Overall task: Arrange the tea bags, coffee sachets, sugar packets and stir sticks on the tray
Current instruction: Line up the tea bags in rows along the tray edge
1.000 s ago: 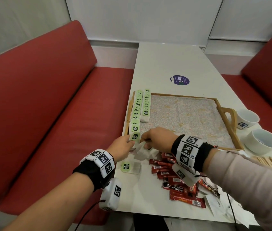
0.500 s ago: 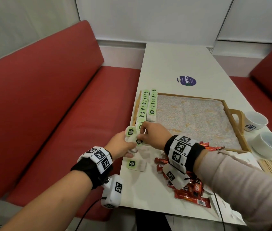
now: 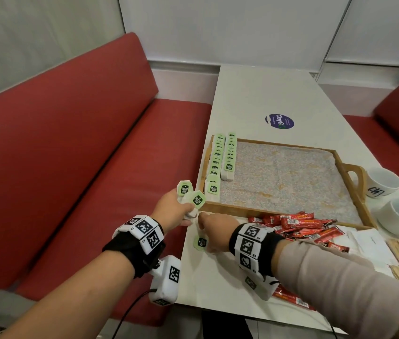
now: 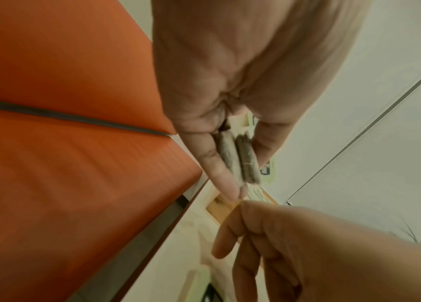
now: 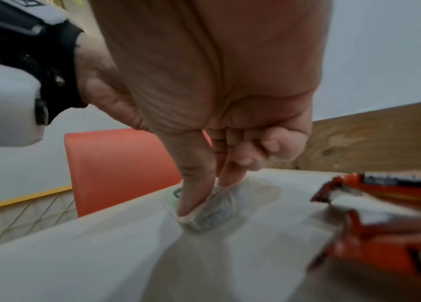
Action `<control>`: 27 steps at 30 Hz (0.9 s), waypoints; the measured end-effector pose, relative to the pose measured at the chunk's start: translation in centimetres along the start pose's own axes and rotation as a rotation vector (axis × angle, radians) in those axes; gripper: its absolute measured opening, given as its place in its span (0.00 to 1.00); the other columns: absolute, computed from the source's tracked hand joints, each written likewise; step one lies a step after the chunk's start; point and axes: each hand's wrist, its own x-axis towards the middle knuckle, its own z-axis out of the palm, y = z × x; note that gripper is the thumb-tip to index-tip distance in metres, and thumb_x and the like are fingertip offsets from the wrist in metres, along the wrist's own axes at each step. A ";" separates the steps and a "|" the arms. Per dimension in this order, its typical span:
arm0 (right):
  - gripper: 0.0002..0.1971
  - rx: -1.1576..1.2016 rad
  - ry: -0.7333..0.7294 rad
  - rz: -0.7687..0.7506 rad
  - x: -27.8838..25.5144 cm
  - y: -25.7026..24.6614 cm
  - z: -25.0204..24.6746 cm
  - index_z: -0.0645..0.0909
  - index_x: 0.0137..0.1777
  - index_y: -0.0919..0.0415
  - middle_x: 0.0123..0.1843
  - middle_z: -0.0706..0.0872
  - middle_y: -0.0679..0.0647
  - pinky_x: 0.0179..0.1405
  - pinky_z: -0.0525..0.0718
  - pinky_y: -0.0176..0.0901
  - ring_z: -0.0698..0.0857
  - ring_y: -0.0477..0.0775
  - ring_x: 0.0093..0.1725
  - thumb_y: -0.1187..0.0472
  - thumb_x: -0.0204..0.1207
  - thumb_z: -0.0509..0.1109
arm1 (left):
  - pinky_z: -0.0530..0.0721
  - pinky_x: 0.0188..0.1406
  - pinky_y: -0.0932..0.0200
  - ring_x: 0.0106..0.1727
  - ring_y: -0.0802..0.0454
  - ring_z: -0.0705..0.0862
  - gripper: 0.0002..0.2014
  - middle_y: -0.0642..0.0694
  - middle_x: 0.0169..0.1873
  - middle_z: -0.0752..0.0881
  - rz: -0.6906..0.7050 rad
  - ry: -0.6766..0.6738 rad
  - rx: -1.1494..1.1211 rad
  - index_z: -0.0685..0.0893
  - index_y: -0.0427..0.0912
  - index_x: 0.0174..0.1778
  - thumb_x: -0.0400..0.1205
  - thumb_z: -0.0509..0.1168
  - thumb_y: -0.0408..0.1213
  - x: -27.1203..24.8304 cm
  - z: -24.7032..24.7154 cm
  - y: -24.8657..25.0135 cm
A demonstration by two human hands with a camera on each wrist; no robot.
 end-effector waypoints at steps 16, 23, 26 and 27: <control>0.14 0.289 -0.007 0.014 0.4 3.0 -2.6 0.75 0.33 0.52 0.36 0.80 0.48 0.43 0.83 0.48 0.79 0.52 0.41 0.61 0.66 0.80 | 0.89 0.43 0.50 0.51 0.40 0.87 0.11 0.35 0.55 0.85 0.033 -0.001 -0.018 0.77 0.41 0.55 0.81 0.63 0.24 1.6 -0.3 0.7; 0.04 0.549 0.209 0.101 0.9 7.3 -6.4 0.81 0.50 0.57 0.44 0.83 0.48 0.36 0.78 0.37 0.80 0.46 0.34 0.63 0.78 0.70 | 0.90 0.35 0.59 0.48 0.44 0.87 0.12 0.38 0.54 0.86 0.061 -0.004 -0.062 0.78 0.39 0.58 0.81 0.63 0.24 3.3 0.6 2.2; 0.02 0.628 0.247 0.172 2.2 9.3 -7.2 0.76 0.49 0.56 0.35 0.83 0.49 0.25 0.74 0.36 0.80 0.48 0.24 0.62 0.80 0.67 | 0.89 0.33 0.59 0.45 0.48 0.88 0.12 0.40 0.52 0.86 0.076 -0.014 -0.092 0.77 0.38 0.59 0.81 0.62 0.22 4.2 1.0 2.7; 0.03 0.653 0.259 0.191 2.7 9.9 -7.4 0.75 0.51 0.56 0.34 0.83 0.51 0.25 0.74 0.36 0.81 0.48 0.24 0.62 0.80 0.67 | 0.89 0.32 0.60 0.44 0.50 0.88 0.12 0.42 0.51 0.86 0.081 -0.014 -0.097 0.78 0.39 0.58 0.81 0.62 0.22 4.5 1.1 2.8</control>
